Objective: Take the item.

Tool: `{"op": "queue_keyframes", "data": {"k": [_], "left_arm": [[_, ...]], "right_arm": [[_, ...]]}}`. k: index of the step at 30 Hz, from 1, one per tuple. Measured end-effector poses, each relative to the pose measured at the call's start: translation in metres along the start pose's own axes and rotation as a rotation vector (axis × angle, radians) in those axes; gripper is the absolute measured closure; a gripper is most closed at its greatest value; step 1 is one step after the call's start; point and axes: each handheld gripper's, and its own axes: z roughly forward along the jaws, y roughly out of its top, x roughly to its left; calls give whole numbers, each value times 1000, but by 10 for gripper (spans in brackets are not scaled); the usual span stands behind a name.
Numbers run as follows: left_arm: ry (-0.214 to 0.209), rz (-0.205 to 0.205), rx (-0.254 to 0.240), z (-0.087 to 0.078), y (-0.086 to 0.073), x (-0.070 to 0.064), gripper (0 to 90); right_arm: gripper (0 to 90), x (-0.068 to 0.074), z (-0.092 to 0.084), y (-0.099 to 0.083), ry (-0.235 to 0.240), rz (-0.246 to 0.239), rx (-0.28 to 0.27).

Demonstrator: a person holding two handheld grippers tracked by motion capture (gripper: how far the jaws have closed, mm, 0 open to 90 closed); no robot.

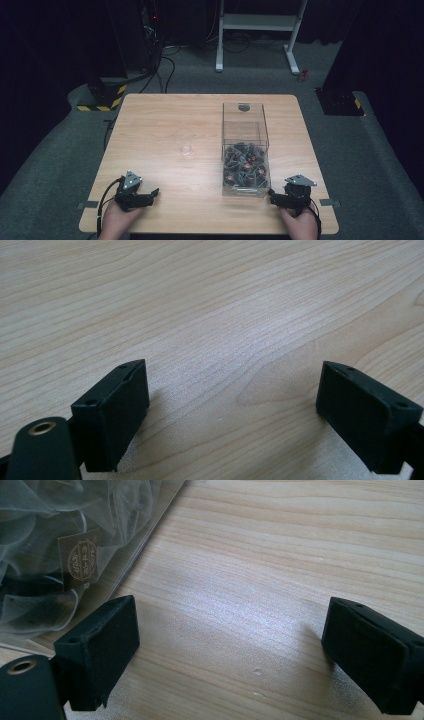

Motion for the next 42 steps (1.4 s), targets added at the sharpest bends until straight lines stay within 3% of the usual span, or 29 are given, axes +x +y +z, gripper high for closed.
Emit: {"op": "queue_keyframes", "data": {"k": [13, 21, 36, 42], "left_arm": [[-7, -7, 2, -3, -1, 2, 146], [-11, -7, -22, -7, 0, 2, 144], [-65, -10, -76, -19, 8, -3, 145], [-76, 9, -87, -21, 14, -8, 144]], "right_arm": [[83, 1, 0, 0, -2, 1, 1], [84, 0, 0, 1, -1, 0, 0], [84, 1, 0, 1, 0, 1, 1], [85, 1, 0, 1, 0, 1, 1]]}}
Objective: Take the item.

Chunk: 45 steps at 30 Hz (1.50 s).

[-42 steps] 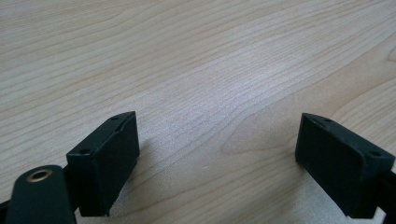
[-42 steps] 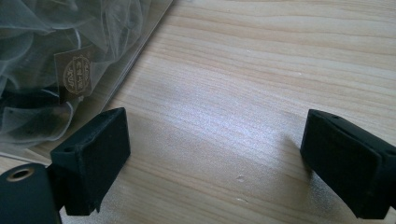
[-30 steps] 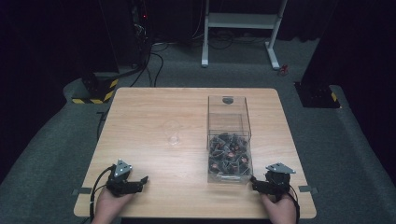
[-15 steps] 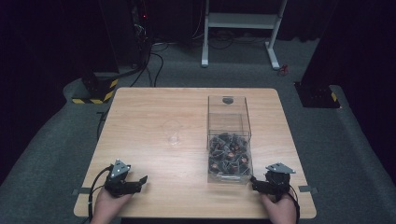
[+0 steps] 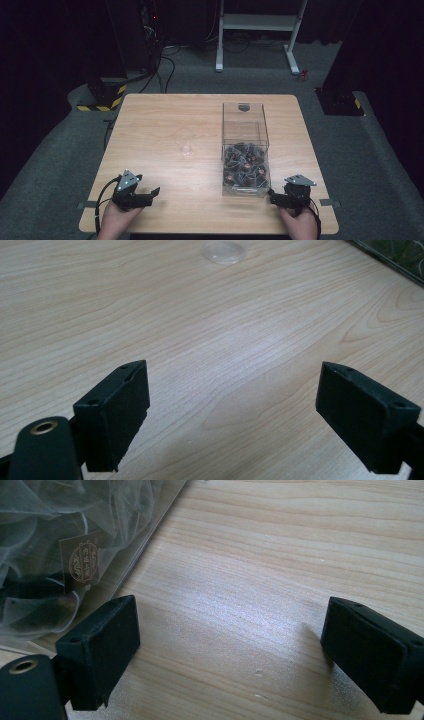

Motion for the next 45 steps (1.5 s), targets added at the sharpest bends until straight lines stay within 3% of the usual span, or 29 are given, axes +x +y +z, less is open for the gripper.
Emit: {"op": "queue_keyframes", "data": {"k": [10, 12, 25, 45], "left_arm": [[-42, 35, -17, 1, 13, -16, 146], [-47, 63, -14, 3, 17, -21, 146], [-89, 104, -29, 9, 36, -37, 149], [-119, 118, -64, 8, 60, -47, 151]], "right_arm": [[87, 0, 0, 0, 2, -1, 0], [87, 0, 0, 0, 3, -2, -1], [88, 0, 0, 0, 5, -7, -1], [87, 0, 0, 0, 6, -7, -1]]}}
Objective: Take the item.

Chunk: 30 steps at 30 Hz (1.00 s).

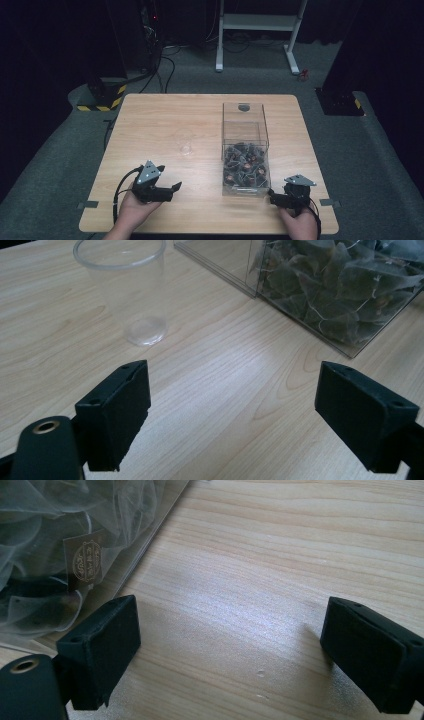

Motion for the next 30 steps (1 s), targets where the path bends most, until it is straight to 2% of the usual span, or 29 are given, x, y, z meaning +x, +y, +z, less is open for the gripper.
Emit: {"op": "queue_keyframes", "data": {"k": [14, 30], "left_arm": [[-25, -2, -48, -6, 18, -2, 153], [-62, -3, -70, -5, 32, -6, 157]], "right_arm": [[88, 0, 0, 0, 0, 0, 0], [87, 0, 0, 0, 0, 0, 0]]}}
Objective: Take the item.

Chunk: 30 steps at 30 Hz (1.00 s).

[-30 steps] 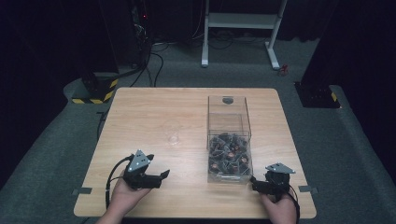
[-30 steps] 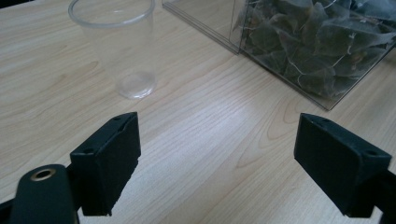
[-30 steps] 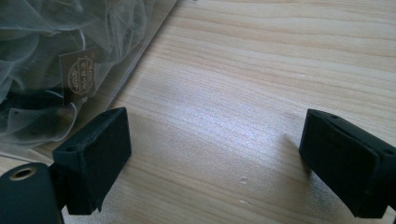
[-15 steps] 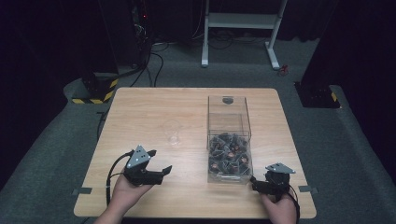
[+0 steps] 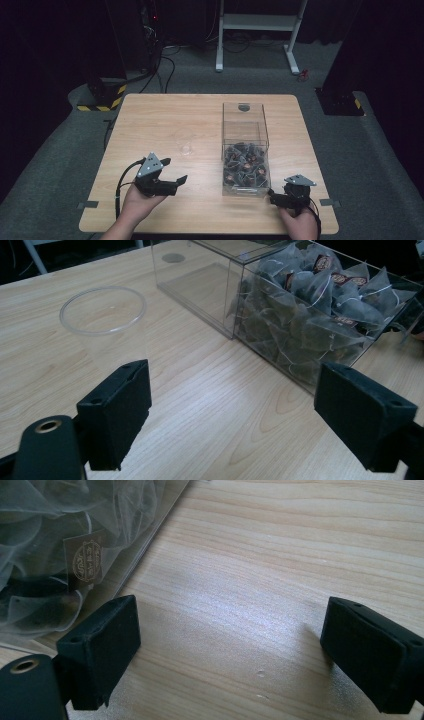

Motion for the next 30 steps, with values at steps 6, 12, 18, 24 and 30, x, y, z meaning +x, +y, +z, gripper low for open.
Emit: {"op": "queue_keyframes", "data": {"k": [6, 12, 18, 24, 30], "left_arm": [[-16, 7, -4, 3, 5, -4, 160], [-28, 14, -7, 9, 8, -8, 163], [-53, 16, -6, 15, 11, -13, 167], [-74, 26, -12, 21, 16, -19, 175], [-95, 26, -13, 29, 19, -25, 178]], "right_arm": [[87, 0, 0, 0, 1, 0, 0], [87, 0, 0, 0, 4, -1, -1], [87, 0, 0, 0, 5, -2, -1], [88, 0, 0, 0, 6, -4, -1], [88, 0, 0, 0, 7, -4, 0]]}}
